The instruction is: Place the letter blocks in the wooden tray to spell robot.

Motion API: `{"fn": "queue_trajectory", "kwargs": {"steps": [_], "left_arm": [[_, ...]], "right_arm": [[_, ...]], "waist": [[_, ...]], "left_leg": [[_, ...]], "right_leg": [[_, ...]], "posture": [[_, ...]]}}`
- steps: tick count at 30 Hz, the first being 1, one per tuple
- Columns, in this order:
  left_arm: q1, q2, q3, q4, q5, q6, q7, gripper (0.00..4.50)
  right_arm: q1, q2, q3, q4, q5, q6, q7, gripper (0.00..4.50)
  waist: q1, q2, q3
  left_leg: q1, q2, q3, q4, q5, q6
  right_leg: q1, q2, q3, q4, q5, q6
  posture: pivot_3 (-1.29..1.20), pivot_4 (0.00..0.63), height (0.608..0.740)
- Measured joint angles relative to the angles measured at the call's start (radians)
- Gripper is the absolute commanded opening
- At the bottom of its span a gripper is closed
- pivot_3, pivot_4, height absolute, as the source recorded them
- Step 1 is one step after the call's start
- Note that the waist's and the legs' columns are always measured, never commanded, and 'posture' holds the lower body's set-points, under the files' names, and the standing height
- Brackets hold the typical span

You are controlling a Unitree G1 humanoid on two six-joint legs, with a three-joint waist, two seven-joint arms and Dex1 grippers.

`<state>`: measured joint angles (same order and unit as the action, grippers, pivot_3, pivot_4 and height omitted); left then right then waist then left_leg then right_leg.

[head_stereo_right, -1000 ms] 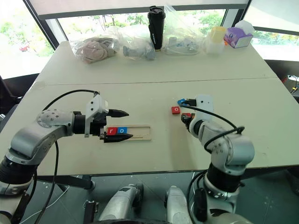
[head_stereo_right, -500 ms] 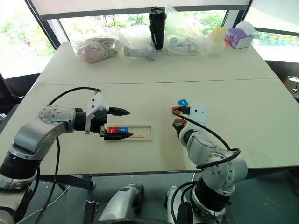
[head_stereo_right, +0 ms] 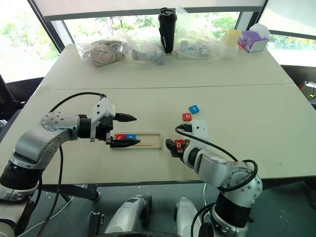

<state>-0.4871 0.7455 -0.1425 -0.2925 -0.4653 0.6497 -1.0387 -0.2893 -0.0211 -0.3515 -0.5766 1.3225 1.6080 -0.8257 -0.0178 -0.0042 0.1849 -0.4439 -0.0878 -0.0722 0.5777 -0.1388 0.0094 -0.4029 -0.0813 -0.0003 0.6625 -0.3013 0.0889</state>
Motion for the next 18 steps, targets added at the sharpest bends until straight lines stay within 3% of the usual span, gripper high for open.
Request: {"fn": "queue_trajectory", "kwargs": {"steps": [2,4,6,9,12,14,18], "left_arm": [[-0.002,0.0,0.001,0.004,0.0,0.0,0.0,4.5],[-0.004,0.003,0.002,0.008,0.0,0.0,-0.001,4.5],[-0.005,0.014,0.008,0.01,-0.001,0.0,-0.004,4.5],[-0.007,0.039,0.021,0.015,-0.006,0.001,-0.017,4.5],[-0.005,0.069,0.046,0.016,-0.025,0.005,-0.049,4.5],[-0.004,0.087,0.054,0.015,-0.034,0.008,-0.073,4.5],[0.005,0.129,0.054,0.014,-0.036,0.004,-0.115,4.5]], "right_arm": [[-0.047,-0.092,0.012,0.045,0.039,0.0,-0.004,4.42],[-0.151,-0.294,0.047,0.067,0.068,0.0,0.071,4.42],[-0.253,-0.495,0.061,0.061,0.081,-0.001,0.209,4.42],[-0.266,-0.692,0.103,0.039,0.059,-0.034,0.476,4.42],[-0.19,-0.883,0.167,0.007,-0.096,-0.215,0.835,4.42],[-0.095,-0.987,0.227,-0.008,-0.274,-0.453,1.106,4.42],[0.046,-1.053,0.414,0.153,-0.63,-0.938,1.544,4.42]], "waist": [[0.0,0.001,0.001],[0.001,0.005,0.004],[0.003,0.003,0.003],[0.006,0.001,0.002],[0.005,0.002,0.002],[0.005,0.001,0.002],[0.002,0.002,0.002]], "left_leg": [[-0.001,0.0,0.001,0.0,0.001,0.002],[-0.006,-0.001,0.002,0.001,0.003,0.005],[-0.007,0.0,0.002,0.001,0.003,0.005],[-0.009,0.0,0.002,0.0,0.003,0.006],[-0.014,0.0,0.002,0.001,0.002,0.008],[-0.014,0.0,0.002,0.002,0.001,0.008],[-0.014,0.0,0.002,0.007,0.001,0.008]], "right_leg": [[-0.001,0.0,0.0,0.0,0.0,0.0],[-0.002,-0.001,0.0,-0.001,0.0,0.0],[0.0,-0.001,-0.001,-0.001,0.0,0.0],[-0.001,-0.001,-0.003,-0.002,0.0,0.001],[-0.004,-0.001,-0.003,-0.003,0.002,0.005],[-0.002,-0.001,-0.004,-0.006,0.003,0.006],[0.001,-0.001,-0.003,-0.009,0.004,0.007]], "posture": [[0.0,0.15,0.74],[0.0,0.15,0.74],[0.0,0.15,0.74],[0.0,0.15,0.74],[0.0,0.15,0.74],[0.0,0.15,0.74],[0.0,0.15,0.74]]}}
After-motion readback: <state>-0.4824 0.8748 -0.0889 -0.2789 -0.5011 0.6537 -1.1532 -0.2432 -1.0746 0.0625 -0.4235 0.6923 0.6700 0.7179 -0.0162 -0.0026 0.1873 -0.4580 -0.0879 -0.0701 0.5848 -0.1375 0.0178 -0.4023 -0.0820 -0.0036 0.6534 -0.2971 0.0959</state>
